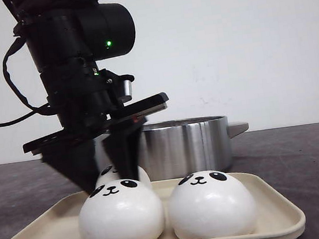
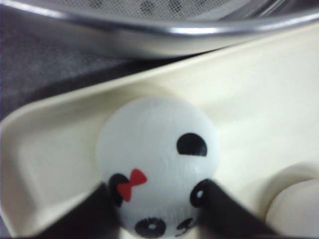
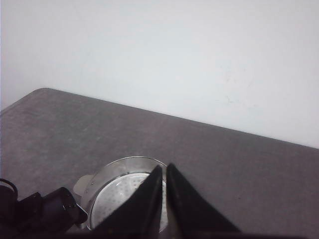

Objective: Steam buns
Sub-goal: 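Lower the left gripper onto the remaining farther bun and grasp it, then lift the bun with the left gripper and move it over the pot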

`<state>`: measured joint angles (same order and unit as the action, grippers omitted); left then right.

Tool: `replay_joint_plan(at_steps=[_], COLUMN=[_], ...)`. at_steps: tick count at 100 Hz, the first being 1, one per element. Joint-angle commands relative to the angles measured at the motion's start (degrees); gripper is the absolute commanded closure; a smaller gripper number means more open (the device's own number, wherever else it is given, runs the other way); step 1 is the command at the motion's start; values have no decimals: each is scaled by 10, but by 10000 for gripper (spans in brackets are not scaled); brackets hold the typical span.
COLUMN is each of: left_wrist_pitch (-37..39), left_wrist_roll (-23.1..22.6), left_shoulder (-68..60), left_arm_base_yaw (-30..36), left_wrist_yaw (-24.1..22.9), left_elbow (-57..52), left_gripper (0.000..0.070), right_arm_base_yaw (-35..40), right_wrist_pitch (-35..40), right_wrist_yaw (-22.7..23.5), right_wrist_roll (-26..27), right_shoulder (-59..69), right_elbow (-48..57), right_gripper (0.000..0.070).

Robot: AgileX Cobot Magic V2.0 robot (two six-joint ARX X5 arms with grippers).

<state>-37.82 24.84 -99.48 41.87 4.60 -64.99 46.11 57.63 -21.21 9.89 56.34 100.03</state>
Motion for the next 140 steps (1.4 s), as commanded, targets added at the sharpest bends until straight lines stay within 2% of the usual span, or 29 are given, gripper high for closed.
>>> replay_joint_plan(at_steps=[1,16,35,47,60,74,83,99,129,140], left_wrist_pitch=[1,-11,-46,-84,-109,-82,-63,-47,32,60], left_wrist_roll=[-4,-11,-35,-56,-78,-100,-120,-144,-148,-148], left_shoulder=[-13,0,48,70,74,73,63,14,-94,-125], left_arm_base_yaw=[5,6,23,36,40,19,-5,-58,-112,-117], left_wrist_yaw=[-3,7,78,94,75,33,12,5,-38,-38], left_elbow=[-11,-18,-60,-117,-196,-254,-268,-281,-283,-284], left_gripper=[697,697,697,697,697,697,697,696,696,696], right_arm_base_yaw=[5,5,5,5,5,5,5,5,5,5], right_wrist_pitch=[-3,-3,-5,-14,-21,-21,-21,-21,-19,-18], right_wrist_yaw=[0,0,1,2,4,4,4,4,4,3], right_wrist_roll=[6,6,7,6,6,3,-1,-3,-3,-3], right_shoulder=[4,4,4,4,4,4,5,6,13,17], right_elbow=[12,12,12,12,12,12,12,12,12,12], right_gripper=[695,695,695,695,695,695,695,695,695,695])
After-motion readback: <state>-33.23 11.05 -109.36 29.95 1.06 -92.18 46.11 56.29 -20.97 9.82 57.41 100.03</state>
